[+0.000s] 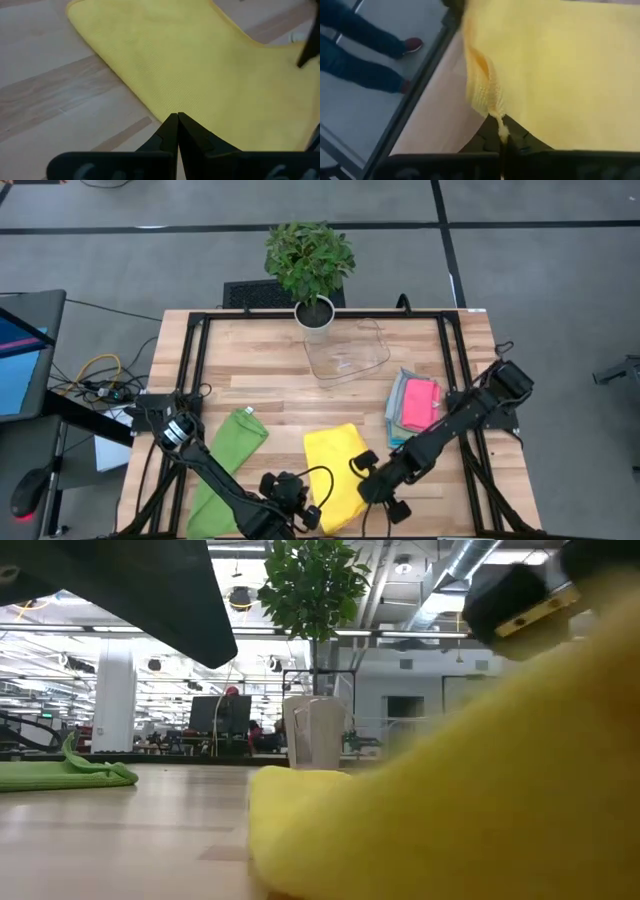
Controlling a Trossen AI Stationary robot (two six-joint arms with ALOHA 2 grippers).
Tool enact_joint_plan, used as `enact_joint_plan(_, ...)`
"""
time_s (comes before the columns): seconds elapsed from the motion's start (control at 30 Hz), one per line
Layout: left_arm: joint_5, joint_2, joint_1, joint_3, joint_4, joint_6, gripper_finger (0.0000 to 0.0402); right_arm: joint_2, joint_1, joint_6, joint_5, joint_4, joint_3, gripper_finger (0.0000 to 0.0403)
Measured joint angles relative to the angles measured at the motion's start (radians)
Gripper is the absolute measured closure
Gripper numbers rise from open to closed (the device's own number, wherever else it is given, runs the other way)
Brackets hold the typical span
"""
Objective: Fold microfiber towels
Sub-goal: Fold the yellow microfiber cloth
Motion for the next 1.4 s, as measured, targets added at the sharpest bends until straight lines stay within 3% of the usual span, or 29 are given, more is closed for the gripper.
enact_joint_plan(0.27,0.007,0.0,-0.005,0.0,0.009,-0.022,0.0401,-0.032,-0.085,0.115,-0.003,0.031,-0.105,0.0371)
enact_joint_plan(0.5,0.022,0.0,-0.004,0.0,0.037,-0.021,0.0401,-0.024,-0.126,0.109,-0.024,0.049,-0.113,0.0379)
enact_joint_plan(1.0,0.062,0.0,-0.011,0.046,0.054,0.014,0.0401,-0.009,-0.193,0.092,-0.017,-0.005,-0.112,0.0358)
enact_joint_plan(1.2,0.102,-0.001,-0.01,0.113,0.081,0.159,0.0401,0.056,-0.193,0.096,-0.019,-0.014,-0.111,0.0343)
enact_joint_plan(1.4,0.24,-0.001,-0.011,0.14,0.284,0.539,0.0401,0.068,-0.193,0.111,-0.024,0.003,-0.109,0.0316)
